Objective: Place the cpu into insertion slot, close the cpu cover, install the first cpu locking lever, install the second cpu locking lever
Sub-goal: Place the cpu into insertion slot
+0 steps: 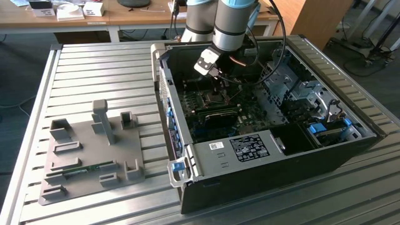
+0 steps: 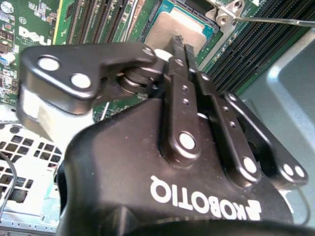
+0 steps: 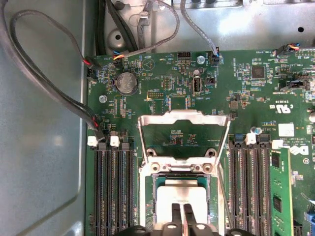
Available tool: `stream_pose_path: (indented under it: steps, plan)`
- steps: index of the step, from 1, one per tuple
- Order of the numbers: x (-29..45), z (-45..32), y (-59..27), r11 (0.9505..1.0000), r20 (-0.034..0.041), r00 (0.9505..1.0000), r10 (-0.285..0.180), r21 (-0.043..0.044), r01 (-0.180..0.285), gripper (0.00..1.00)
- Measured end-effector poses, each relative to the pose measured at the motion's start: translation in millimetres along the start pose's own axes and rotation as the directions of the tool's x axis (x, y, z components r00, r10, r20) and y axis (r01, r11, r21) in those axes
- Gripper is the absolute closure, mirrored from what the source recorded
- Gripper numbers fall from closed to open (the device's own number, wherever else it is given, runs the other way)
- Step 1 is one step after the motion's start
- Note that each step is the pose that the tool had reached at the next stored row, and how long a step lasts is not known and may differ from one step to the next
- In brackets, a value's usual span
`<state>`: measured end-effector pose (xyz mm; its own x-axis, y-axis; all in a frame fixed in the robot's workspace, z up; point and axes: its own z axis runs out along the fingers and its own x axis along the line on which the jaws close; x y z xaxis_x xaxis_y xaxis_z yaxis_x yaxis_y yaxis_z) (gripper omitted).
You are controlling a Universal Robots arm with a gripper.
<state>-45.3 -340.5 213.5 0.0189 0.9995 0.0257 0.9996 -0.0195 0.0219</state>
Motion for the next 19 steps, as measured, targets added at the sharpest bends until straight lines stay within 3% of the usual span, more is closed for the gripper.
stream_pose_path:
  steps: [5,7,19]
  plan:
    - [0.0,-0.1,0.0,1.0000,0.0000,1.0000,0.000,0.0000,0.000,0.89]
    - [0.1,-5.3,0.1,1.0000,0.0000,1.0000,0.000,0.0000,0.000,0.89]
    - [0.2,-7.3,0.2,1.0000,-0.0001,1.0000,0.000,-0.0001,0.000,0.89]
